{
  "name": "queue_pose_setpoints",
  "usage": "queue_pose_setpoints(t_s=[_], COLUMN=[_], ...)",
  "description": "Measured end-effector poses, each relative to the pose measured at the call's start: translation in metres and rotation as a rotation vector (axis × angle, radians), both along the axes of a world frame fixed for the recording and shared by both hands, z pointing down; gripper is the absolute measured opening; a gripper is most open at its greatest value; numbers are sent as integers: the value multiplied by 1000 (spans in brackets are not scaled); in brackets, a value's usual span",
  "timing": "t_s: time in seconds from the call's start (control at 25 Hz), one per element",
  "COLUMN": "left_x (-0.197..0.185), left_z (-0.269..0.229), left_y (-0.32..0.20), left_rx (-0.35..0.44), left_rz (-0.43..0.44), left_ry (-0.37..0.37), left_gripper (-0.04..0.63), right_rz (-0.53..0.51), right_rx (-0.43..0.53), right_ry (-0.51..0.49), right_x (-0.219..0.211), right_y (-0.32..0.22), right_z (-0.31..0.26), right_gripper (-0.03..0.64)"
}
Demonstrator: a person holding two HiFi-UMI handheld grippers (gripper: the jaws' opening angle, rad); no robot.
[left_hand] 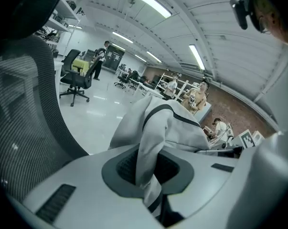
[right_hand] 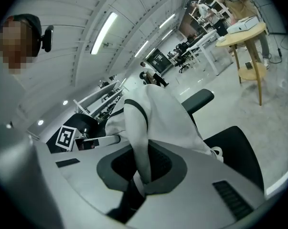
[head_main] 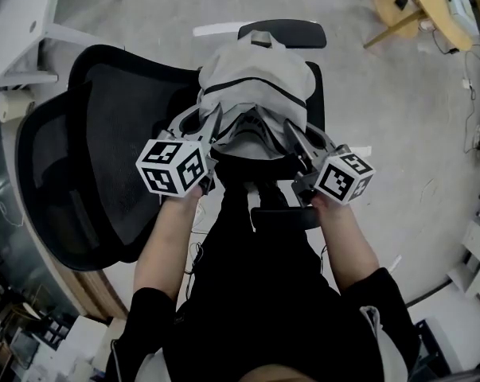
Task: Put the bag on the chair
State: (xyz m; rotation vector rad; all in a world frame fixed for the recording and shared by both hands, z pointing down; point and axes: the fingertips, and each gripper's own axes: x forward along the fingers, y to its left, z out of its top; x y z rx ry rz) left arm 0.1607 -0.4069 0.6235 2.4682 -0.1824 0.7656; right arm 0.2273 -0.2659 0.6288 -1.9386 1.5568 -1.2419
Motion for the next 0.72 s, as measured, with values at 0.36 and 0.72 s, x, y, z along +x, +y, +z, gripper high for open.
queue_pose_setpoints(t_s=[0.36,0.72], left_x=[11,20], left_z=[12,18], left_y=[-23,-31], left_rx=[-6,13], left_rz=[-56,-67], left_ry=[-2,7], left_gripper=[41,48], right_rz=[0,43], right_rx=[17,3], right_ry=[-21,-35], right_x=[8,20], right_y=[-23,-28], right_z=[5,18], right_gripper=[34,34])
